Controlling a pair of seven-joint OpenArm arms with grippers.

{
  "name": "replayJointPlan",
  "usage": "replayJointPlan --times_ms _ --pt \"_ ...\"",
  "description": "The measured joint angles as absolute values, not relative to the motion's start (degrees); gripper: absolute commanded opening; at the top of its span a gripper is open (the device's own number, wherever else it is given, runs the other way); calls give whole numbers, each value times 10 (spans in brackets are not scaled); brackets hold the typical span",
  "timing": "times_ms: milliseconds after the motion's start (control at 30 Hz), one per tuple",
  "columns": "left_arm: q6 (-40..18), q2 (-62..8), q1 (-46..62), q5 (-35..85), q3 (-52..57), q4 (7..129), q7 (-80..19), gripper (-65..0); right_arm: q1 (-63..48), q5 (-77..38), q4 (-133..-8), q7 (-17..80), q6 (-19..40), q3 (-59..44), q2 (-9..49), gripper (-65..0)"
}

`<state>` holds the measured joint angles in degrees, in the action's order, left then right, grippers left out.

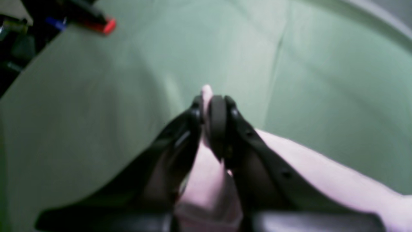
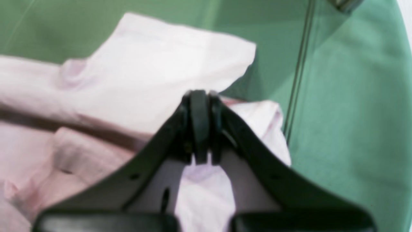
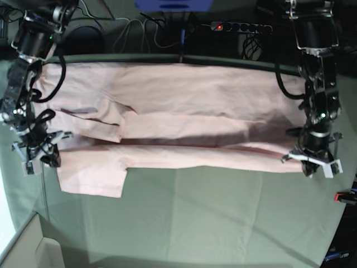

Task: Layout the t-shirt on the table in an organized manner, then fold the t-shirt properly
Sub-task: 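Lift the hem side and fold it over toward the collar edge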

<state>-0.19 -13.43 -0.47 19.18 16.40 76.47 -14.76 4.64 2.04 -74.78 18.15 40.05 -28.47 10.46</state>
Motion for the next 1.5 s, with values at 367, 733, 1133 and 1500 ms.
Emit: replayJointPlan --times_ms 367,733,1133,1500 --pt "-6 -119 65 194 225 821 -152 -650 -14 19 -762 180 404 -353 93 -650" --pt "-4 -116 142 193 227 826 -149 -650 -79 21 -809 180 402 -357 58 -650" --pt "-4 -109 178 194 227 825 -147 -650 -108 21 -811 179 402 -356 57 -650" --pt "-6 -107 94 188 226 825 -148 -650 -100 23 -811 182 402 -352 55 -650"
